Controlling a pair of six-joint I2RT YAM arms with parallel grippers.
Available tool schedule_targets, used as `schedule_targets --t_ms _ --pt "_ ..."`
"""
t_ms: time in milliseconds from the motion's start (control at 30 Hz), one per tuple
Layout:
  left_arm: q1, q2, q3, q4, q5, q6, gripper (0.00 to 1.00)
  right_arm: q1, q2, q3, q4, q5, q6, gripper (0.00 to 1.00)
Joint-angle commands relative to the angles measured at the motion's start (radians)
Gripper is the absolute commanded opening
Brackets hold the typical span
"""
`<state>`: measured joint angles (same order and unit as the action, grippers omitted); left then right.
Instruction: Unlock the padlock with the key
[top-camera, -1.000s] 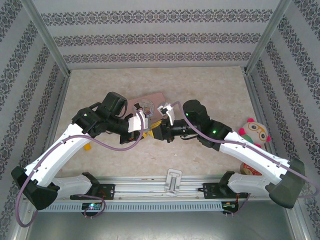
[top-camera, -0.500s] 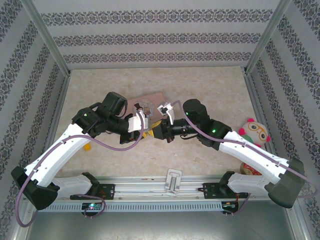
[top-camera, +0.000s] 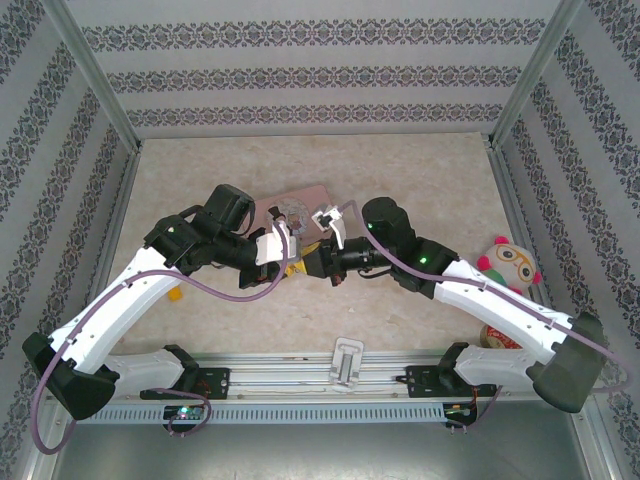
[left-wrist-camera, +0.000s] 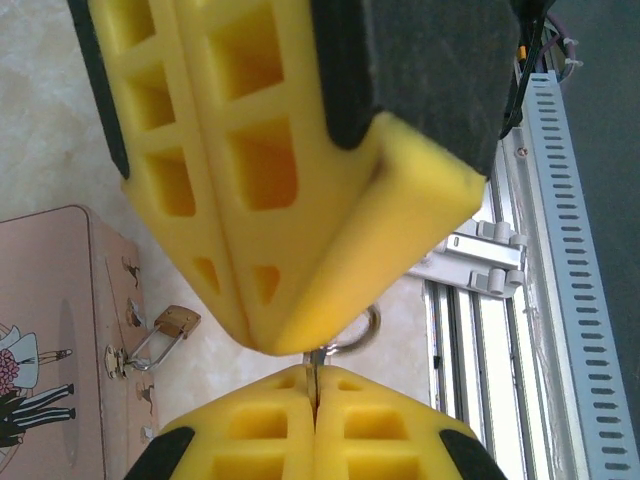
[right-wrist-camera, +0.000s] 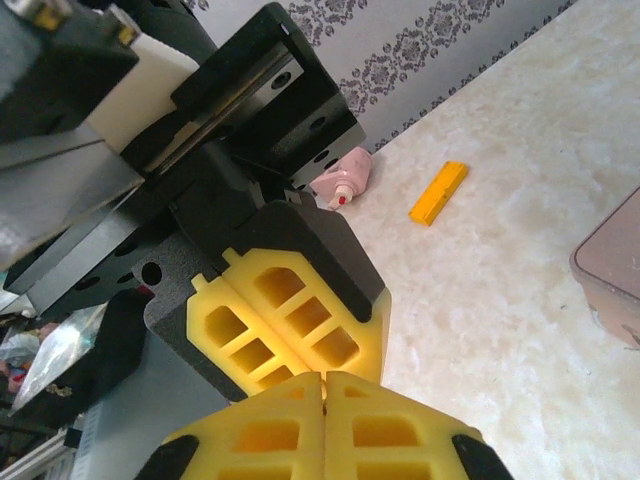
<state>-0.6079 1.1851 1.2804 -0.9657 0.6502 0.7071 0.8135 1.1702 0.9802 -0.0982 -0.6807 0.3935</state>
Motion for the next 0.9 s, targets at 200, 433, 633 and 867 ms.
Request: schedule_targets --t_ms 200,433,633,867 --pt "-0.007 -0.063 -0.03 0.115 -0.018 -0.077 0.29 -0.026 -0.077 -0.074 0.05 0.084 0.039 0.0" --pt "-0.006 -0.168 -0.11 0.35 -0.026 -0.323 0.63 -0.083 -0.109 -0.151 0.186 0.11 0.131 0.0" --pt "-0.004 -0.25 -0.225 0.597 -0.126 -0.667 0.76 -0.133 -0.13 -0.222 0.347 0.119 0.219 0.0" --pt "0.014 -0.238 -0.29 0.795 -0.101 -0.988 0.99 -0.177 -0.119 -0.281 0.574 0.104 0.361 0.0"
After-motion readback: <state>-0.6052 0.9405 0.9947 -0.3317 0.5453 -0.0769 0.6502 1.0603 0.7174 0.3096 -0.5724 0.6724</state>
